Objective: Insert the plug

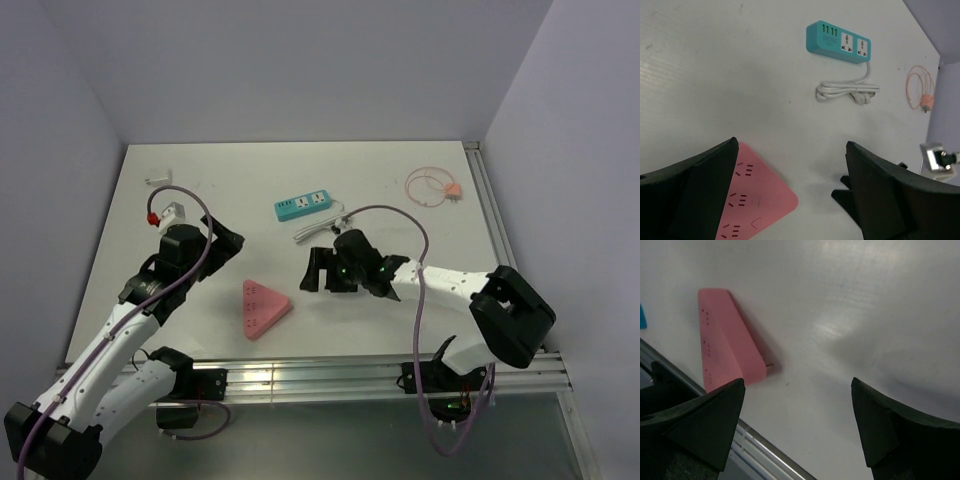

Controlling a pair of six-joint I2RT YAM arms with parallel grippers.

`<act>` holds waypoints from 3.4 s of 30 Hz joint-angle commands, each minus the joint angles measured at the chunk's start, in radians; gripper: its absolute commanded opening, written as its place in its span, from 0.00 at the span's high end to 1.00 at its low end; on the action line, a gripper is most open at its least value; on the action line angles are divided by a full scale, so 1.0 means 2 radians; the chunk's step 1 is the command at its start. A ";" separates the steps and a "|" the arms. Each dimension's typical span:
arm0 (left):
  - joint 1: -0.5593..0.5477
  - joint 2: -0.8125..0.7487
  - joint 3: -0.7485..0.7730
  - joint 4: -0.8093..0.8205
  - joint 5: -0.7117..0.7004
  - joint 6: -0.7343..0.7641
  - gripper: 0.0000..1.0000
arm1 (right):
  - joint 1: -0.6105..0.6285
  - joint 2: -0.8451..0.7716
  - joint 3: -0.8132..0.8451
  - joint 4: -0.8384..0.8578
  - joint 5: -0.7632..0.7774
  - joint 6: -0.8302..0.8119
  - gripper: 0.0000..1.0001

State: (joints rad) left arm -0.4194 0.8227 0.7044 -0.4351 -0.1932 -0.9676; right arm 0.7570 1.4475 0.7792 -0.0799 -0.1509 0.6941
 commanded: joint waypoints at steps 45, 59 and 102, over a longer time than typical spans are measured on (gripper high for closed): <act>-0.001 -0.029 0.018 -0.025 0.005 0.011 0.07 | 0.123 0.128 -0.042 0.319 0.026 0.190 0.31; -0.001 -0.039 0.010 -0.019 0.020 0.015 0.08 | 0.093 0.093 -0.089 0.315 0.033 0.189 0.60; -0.001 0.030 -0.002 0.030 0.079 0.032 0.05 | -0.272 -0.207 -0.021 -0.374 0.358 0.316 0.03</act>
State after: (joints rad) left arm -0.4194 0.8799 0.6971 -0.4248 -0.0841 -0.9352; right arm 0.3042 1.0107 0.6777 -0.5613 0.4381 1.1015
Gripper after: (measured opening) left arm 0.951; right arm 0.991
